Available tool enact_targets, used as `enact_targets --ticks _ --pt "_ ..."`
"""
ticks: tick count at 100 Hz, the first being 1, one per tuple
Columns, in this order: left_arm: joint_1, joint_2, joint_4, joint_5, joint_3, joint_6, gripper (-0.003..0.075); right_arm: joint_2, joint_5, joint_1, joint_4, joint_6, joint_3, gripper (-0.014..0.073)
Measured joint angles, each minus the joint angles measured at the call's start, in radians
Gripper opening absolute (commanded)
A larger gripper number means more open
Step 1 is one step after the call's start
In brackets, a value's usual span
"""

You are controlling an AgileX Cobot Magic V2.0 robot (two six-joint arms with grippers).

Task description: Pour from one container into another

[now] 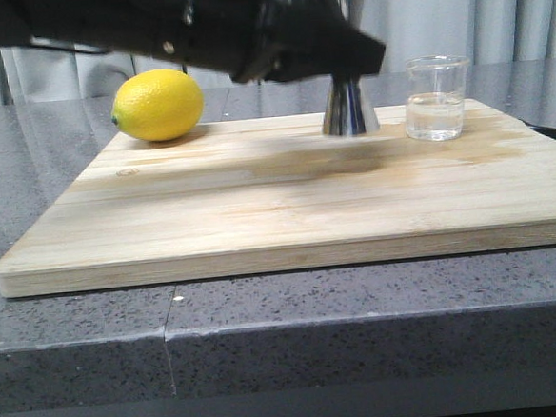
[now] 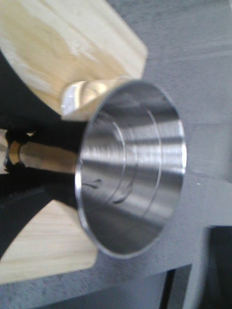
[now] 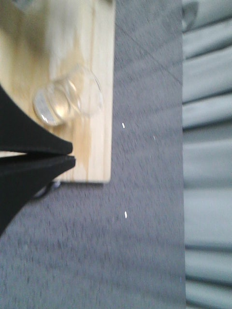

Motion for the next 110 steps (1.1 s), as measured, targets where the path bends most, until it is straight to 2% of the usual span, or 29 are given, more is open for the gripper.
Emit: enact_targets --ticks 8,15,21,28,33,51,110 --pt "0.0 -0.041 0.012 0.004 0.0 -0.01 -0.002 0.014 -0.034 0.038 -0.004 0.0 0.029 0.0087" --pt "0.0 -0.074 0.032 0.008 0.0 -0.026 -0.0019 0.038 -0.061 0.06 -0.004 0.0 0.045 0.0229" --pt "0.0 -0.096 0.048 0.015 0.0 -0.045 -0.0019 0.068 -0.085 0.07 -0.004 0.0 0.056 0.0384" --pt "0.0 -0.12 0.074 0.018 0.0 -0.071 -0.0019 0.108 -0.12 0.073 -0.004 0.0 0.061 0.0496" --pt "0.0 -0.133 0.092 0.021 0.0 -0.092 -0.0019 0.138 -0.156 0.073 -0.004 0.0 0.061 0.0531" --pt "0.009 -0.148 0.134 0.037 0.0 -0.158 -0.0019 0.254 -0.293 0.081 -0.01 0.0 0.061 0.0529" --pt "0.034 -0.15 0.156 0.086 0.0 -0.193 -0.0019 0.538 -0.675 0.082 -0.046 -0.001 0.061 0.0529"
